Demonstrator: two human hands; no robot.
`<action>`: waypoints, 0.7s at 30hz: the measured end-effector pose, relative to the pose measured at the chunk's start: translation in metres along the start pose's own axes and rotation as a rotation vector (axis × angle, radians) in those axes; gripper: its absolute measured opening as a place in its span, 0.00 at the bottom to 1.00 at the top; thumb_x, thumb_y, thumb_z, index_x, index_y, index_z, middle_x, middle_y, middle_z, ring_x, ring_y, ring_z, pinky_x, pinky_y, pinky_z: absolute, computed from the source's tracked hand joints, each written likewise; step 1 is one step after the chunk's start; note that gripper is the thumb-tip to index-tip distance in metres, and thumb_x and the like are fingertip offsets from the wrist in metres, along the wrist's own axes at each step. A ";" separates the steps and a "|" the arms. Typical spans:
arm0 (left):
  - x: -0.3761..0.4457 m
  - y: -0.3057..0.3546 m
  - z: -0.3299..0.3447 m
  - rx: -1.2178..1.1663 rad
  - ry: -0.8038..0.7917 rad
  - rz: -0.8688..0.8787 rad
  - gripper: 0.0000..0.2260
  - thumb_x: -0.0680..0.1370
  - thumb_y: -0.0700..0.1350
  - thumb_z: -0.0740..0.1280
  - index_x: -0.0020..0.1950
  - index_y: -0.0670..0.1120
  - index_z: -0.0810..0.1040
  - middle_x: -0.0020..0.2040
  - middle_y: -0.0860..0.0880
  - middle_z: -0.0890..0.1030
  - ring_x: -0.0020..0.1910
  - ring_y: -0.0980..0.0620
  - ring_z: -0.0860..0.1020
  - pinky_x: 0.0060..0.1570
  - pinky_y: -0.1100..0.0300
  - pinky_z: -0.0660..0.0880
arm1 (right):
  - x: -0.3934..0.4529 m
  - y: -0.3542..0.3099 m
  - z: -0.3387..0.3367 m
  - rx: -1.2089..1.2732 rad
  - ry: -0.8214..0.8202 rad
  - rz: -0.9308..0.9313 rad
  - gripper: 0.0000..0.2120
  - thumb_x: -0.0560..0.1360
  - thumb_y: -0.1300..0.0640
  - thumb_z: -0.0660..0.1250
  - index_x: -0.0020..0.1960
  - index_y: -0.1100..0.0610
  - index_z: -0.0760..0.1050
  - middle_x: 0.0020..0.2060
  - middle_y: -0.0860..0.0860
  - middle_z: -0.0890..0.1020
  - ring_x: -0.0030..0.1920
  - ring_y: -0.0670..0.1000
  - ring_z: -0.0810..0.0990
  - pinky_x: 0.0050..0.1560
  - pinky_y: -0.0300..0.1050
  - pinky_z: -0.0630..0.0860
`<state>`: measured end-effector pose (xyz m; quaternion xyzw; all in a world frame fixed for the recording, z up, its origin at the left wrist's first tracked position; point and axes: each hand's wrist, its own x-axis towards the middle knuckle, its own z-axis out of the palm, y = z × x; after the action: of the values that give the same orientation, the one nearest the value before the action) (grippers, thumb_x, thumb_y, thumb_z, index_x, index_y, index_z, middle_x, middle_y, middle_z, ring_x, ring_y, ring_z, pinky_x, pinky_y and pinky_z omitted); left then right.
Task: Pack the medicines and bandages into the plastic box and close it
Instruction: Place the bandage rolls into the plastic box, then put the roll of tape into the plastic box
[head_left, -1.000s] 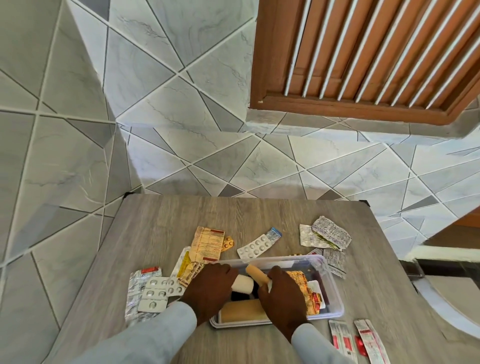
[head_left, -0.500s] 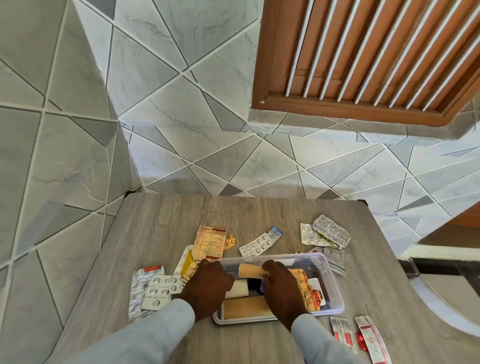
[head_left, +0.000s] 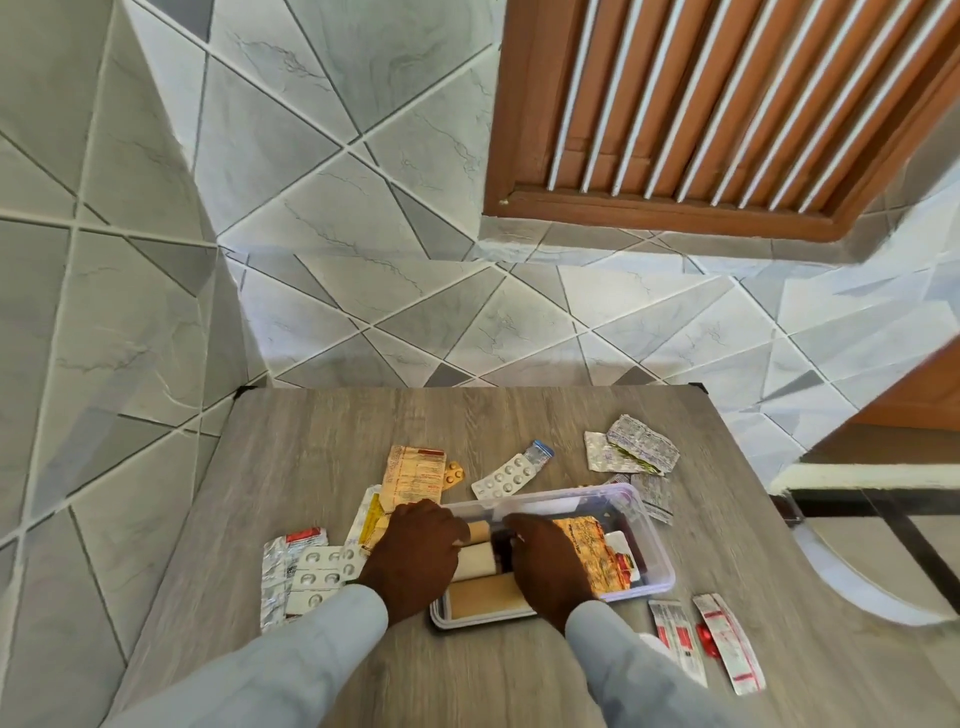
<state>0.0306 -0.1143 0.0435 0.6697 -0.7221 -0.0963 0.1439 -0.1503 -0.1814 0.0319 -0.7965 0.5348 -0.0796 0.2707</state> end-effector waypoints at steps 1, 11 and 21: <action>0.002 0.002 0.000 -0.052 -0.016 -0.016 0.13 0.70 0.48 0.60 0.50 0.52 0.81 0.48 0.52 0.83 0.51 0.48 0.79 0.53 0.50 0.73 | -0.004 0.004 -0.006 0.017 0.031 0.019 0.17 0.77 0.59 0.58 0.64 0.53 0.74 0.61 0.52 0.78 0.63 0.53 0.73 0.65 0.45 0.65; 0.035 0.098 0.035 -0.376 -0.128 0.061 0.11 0.75 0.45 0.63 0.56 0.52 0.78 0.57 0.52 0.80 0.59 0.51 0.76 0.61 0.58 0.70 | -0.115 0.095 -0.049 -0.165 0.133 0.308 0.27 0.70 0.41 0.64 0.66 0.51 0.70 0.59 0.52 0.76 0.61 0.56 0.73 0.62 0.48 0.68; 0.029 0.153 0.056 -0.358 -0.148 -0.084 0.11 0.78 0.47 0.59 0.57 0.56 0.76 0.58 0.55 0.78 0.57 0.54 0.76 0.58 0.61 0.71 | -0.121 0.119 -0.056 0.012 -0.013 0.128 0.32 0.65 0.37 0.68 0.66 0.43 0.66 0.59 0.41 0.74 0.61 0.47 0.73 0.59 0.39 0.70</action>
<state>-0.1337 -0.1333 0.0438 0.6543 -0.6734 -0.2779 0.2030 -0.3197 -0.1261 0.0376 -0.7595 0.5823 -0.0605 0.2835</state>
